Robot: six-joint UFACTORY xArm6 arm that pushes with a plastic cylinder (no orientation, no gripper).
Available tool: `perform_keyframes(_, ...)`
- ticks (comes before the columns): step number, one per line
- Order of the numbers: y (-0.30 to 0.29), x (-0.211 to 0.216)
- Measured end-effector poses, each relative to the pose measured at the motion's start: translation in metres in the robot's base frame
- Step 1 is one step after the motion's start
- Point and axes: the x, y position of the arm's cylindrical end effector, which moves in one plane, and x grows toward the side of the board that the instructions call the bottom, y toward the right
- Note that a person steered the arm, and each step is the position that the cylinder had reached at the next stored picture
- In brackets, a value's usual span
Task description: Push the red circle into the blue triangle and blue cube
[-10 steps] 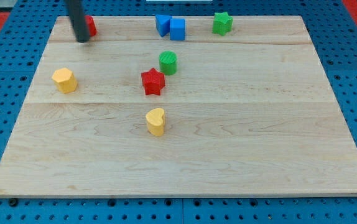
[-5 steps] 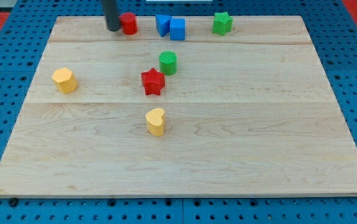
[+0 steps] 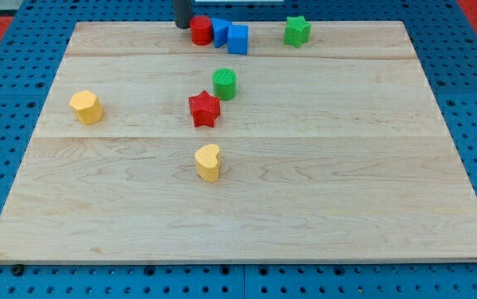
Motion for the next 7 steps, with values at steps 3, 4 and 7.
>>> perform_keyframes(3,0.012,0.003)
perform_keyframes(4,0.012,0.003)
perform_keyframes(7,-0.009,0.150)
